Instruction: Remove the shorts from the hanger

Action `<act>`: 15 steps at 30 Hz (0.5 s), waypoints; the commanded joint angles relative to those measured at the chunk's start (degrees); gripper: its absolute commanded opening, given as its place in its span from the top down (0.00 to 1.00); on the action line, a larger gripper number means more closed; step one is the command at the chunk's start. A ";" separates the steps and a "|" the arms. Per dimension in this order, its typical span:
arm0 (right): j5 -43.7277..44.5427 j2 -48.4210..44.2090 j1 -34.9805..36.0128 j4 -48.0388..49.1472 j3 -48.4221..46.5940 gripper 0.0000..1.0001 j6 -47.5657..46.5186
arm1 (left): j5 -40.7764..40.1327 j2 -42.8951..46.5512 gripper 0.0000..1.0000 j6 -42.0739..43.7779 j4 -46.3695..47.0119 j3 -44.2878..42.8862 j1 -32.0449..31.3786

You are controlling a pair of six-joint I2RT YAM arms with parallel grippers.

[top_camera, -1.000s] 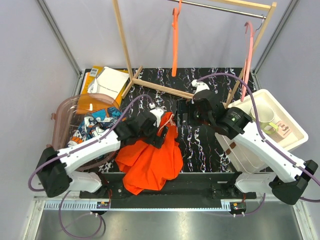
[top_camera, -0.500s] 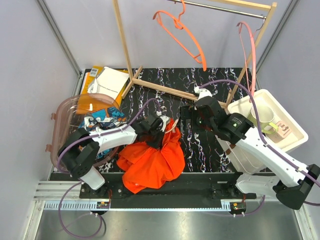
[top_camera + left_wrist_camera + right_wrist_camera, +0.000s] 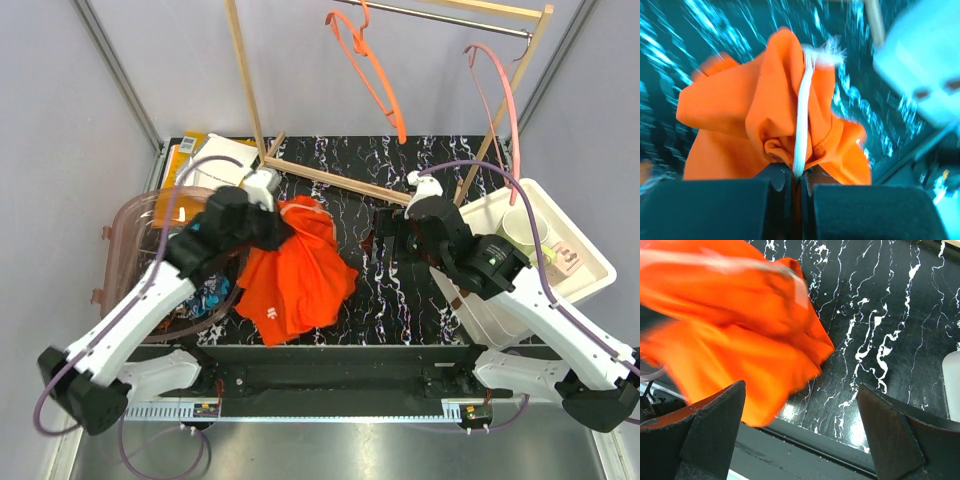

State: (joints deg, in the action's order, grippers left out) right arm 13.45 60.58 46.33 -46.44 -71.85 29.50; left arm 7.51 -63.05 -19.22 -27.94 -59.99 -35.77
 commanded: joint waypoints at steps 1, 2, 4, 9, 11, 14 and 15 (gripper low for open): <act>1.67 -0.81 -0.10 0.56 -0.30 0.00 1.00 | -4.77 7.32 1.00 3.30 -6.48 -10.48 4.55; 1.49 -0.81 -0.10 0.56 -0.30 0.00 1.18 | -7.39 8.11 1.00 4.10 -7.90 -12.15 5.26; 1.23 -0.90 -0.10 0.56 -0.39 0.00 1.18 | -11.62 10.31 1.00 6.47 -11.60 -17.25 6.76; 0.79 -0.90 -0.10 0.47 -0.65 0.00 1.44 | -25.24 14.09 1.00 12.71 -16.61 -26.05 8.34; 0.61 -0.81 -0.10 0.56 -0.66 0.00 1.53 | -30.69 14.88 1.00 15.86 -17.49 -29.21 8.35; 0.08 -0.64 -0.01 0.56 -0.74 0.00 1.70 | -39.39 15.32 1.00 18.86 -18.89 -32.21 8.43; -0.09 -0.64 -0.09 0.56 -0.83 0.00 1.88 | -41.50 15.67 1.00 18.87 -18.81 -32.30 8.35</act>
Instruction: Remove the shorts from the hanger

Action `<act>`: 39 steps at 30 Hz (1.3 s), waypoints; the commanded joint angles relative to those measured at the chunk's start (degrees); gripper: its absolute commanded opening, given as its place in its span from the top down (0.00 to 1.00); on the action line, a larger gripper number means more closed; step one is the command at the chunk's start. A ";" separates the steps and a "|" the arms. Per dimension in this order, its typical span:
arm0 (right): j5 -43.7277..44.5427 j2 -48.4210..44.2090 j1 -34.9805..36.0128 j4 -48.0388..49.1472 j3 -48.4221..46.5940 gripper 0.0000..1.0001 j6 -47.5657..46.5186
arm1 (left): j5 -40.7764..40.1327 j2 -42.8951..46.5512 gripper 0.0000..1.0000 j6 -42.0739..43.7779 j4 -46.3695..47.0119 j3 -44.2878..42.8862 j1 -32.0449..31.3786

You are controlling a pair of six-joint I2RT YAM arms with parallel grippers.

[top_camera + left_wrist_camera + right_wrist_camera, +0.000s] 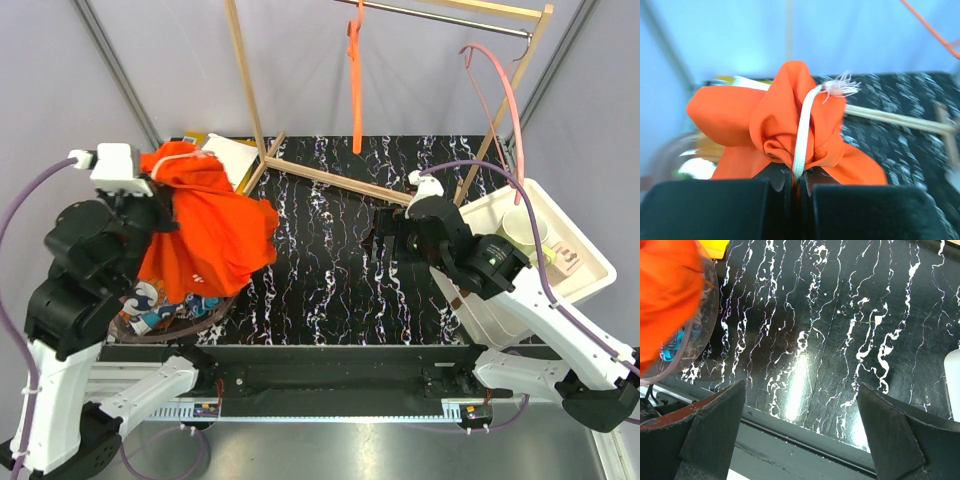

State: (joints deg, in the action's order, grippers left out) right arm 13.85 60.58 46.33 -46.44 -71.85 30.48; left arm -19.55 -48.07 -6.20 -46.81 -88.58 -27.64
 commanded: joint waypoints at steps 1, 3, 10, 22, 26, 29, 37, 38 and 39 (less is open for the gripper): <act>-0.49 -0.64 -0.10 0.47 -0.83 0.00 0.90 | -18.38 1.48 1.00 7.41 0.22 -3.19 0.30; -0.57 -0.64 -0.10 0.47 -0.83 0.00 0.81 | -21.48 2.54 1.00 10.14 2.67 -1.00 0.30; -1.80 0.42 -0.10 0.73 -1.36 0.00 0.98 | -32.55 8.52 1.00 23.22 22.70 18.69 0.92; -3.56 -0.02 -0.10 1.61 -0.39 0.00 1.86 | -11.57 -0.88 1.00 0.26 18.69 25.99 32.10; -4.79 0.51 -0.10 2.57 -0.13 0.00 2.04 | -3.68 -2.72 1.00 -11.88 16.22 29.77 41.94; -5.93 0.86 -0.09 3.63 0.40 0.00 2.30 | 6.69 -4.65 1.00 -18.84 16.13 34.07 46.70; -6.47 1.39 -0.10 4.42 1.80 0.00 2.39 | 8.56 -5.89 0.78 -29.74 13.59 36.45 47.68; -6.38 1.39 -0.10 4.42 1.98 0.00 2.30 | 9.09 -5.46 0.71 -30.53 13.58 36.98 47.59; -6.38 1.30 -0.10 4.51 1.98 0.00 2.30 | 9.35 -4.23 0.64 -32.02 13.58 37.24 47.59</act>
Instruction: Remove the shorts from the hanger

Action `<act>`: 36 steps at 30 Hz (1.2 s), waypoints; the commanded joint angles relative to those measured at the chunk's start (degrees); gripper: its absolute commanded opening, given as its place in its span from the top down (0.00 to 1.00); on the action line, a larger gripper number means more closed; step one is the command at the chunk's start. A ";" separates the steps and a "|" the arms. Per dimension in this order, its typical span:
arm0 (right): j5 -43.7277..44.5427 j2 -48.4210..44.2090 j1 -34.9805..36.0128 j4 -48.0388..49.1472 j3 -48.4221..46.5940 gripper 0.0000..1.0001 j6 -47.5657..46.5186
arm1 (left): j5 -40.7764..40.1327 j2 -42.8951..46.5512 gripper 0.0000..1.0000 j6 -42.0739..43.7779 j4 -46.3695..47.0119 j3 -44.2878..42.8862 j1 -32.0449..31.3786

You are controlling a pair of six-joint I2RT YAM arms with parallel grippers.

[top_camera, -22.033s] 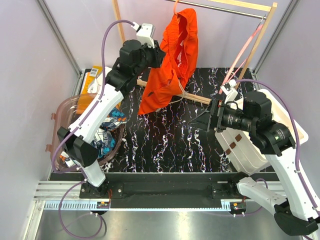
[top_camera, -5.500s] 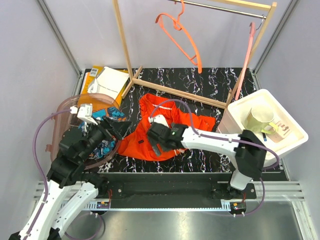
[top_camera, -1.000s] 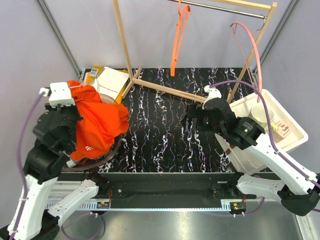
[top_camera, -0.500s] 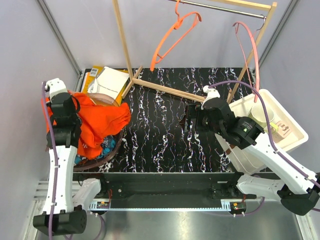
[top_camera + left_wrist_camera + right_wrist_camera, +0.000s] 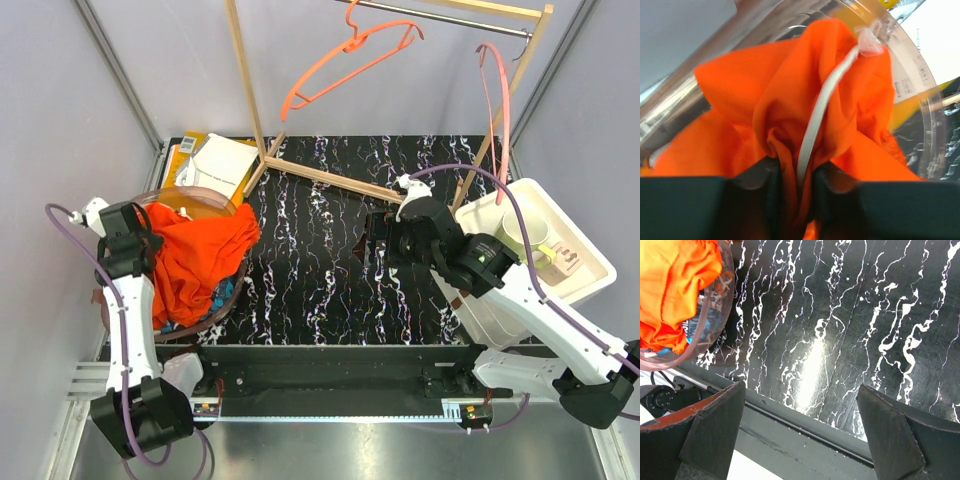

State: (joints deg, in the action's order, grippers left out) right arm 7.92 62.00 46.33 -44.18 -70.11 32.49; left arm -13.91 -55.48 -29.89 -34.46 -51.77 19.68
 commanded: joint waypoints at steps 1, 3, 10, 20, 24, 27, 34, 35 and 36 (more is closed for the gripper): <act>-0.45 -0.12 -0.10 2.26 0.23 0.00 0.12 | 3.98 3.80 0.54 -8.95 1.23 0.79 0.18; -0.45 -0.21 -0.10 2.26 0.32 0.00 0.12 | 4.42 5.99 0.28 -10.27 1.23 0.88 0.27; -0.45 -0.65 -0.10 2.17 0.58 0.00 -0.32 | 0.73 11.71 0.01 -10.28 -4.20 -4.03 0.18; -1.59 0.14 -0.18 2.70 0.76 0.00 -0.06 | 13.56 16.46 0.01 -11.24 -0.88 -10.02 -4.02; -1.86 -1.87 -0.10 3.31 1.20 0.00 0.20 | 4.54 15.76 0.01 -11.51 1.41 -9.58 -27.54; -2.73 -4.33 -0.10 4.02 1.73 0.00 0.03 | -2.07 13.74 0.01 -11.24 3.08 -8.79 -43.20; 3.23 -11.89 -0.10 1.83 2.34 0.00 0.73 | -6.92 4.53 0.01 -8.96 9.23 -9.05 -69.84; 4.54 -13.81 -0.10 1.30 2.34 0.00 1.25 | -6.83 3.46 0.01 -8.26 11.15 -9.14 -74.48; 6.56 -14.62 -0.10 0.25 2.52 0.00 1.26 | -6.83 2.58 0.01 -7.56 12.30 -9.49 -76.70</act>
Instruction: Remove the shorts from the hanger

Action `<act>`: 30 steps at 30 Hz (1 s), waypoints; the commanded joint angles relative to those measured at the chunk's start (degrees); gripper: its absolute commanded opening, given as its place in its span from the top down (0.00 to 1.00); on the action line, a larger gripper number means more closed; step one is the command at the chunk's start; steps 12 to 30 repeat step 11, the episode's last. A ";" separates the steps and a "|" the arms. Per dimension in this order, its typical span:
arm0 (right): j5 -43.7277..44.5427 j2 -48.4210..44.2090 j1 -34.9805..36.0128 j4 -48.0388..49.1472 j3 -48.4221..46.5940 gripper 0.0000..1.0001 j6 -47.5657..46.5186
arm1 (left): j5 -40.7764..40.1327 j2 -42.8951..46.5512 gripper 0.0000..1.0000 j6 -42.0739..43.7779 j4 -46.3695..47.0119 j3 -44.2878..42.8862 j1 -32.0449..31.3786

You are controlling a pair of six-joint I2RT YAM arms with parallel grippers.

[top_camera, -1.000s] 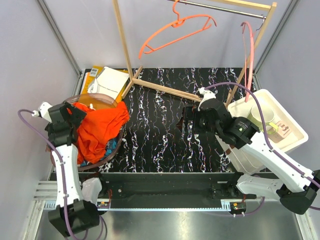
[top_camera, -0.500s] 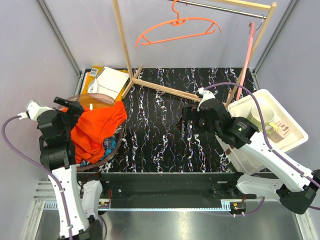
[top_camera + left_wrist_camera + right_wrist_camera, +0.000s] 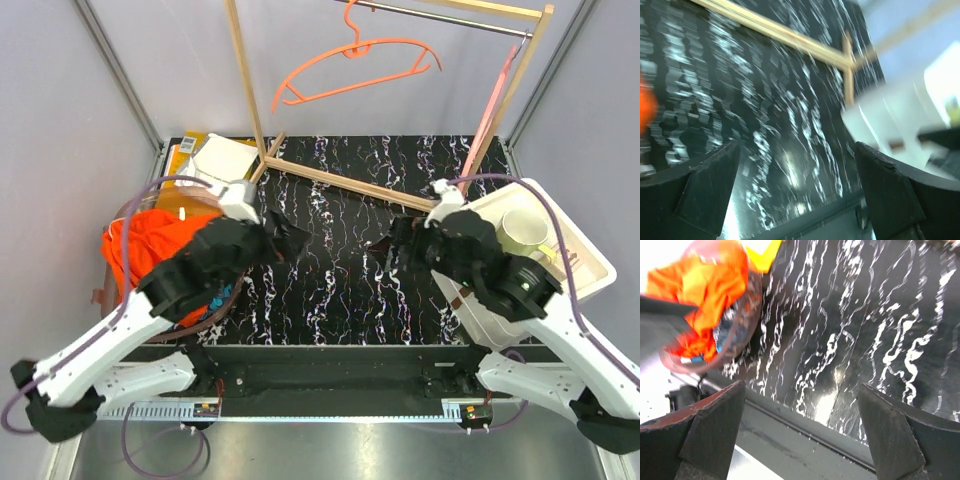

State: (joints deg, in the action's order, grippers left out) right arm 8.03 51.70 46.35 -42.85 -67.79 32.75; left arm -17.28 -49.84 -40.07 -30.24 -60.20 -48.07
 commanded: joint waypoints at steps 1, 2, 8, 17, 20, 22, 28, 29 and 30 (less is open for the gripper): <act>7.25 -6.24 -0.12 -1.44 0.20 0.00 1.08 | -3.73 -4.81 0.01 3.24 8.87 -1.40 -11.14; 7.87 -7.13 -0.20 -1.79 0.20 0.00 1.09 | -3.90 -5.61 0.01 4.55 10.36 -1.67 -15.08; 9.63 -13.21 -0.12 -2.76 0.82 0.00 2.14 | -1.01 -7.46 0.01 6.76 15.90 -1.59 -20.74; 6.05 -13.21 -0.12 -2.95 0.20 0.00 2.14 | 5.13 -5.53 0.01 7.90 20.73 0.70 -20.74; 6.05 -13.21 -0.12 -2.95 0.20 0.00 2.14 | 5.13 -5.53 0.01 7.90 20.73 0.70 -20.74; 6.05 -13.21 -0.12 -2.95 0.20 0.00 2.14 | 5.13 -5.53 0.01 7.90 20.73 0.70 -20.74; 6.05 -13.21 -0.12 -2.95 0.20 0.00 2.14 | 5.13 -5.53 0.01 7.90 20.73 0.70 -20.74; 6.05 -13.21 -0.12 -2.95 0.20 0.00 2.14 | 5.13 -5.53 0.01 7.90 20.73 0.70 -20.74; 6.05 -13.21 -0.12 -2.95 0.20 0.00 2.14 | 5.13 -5.53 0.01 7.90 20.73 0.70 -20.74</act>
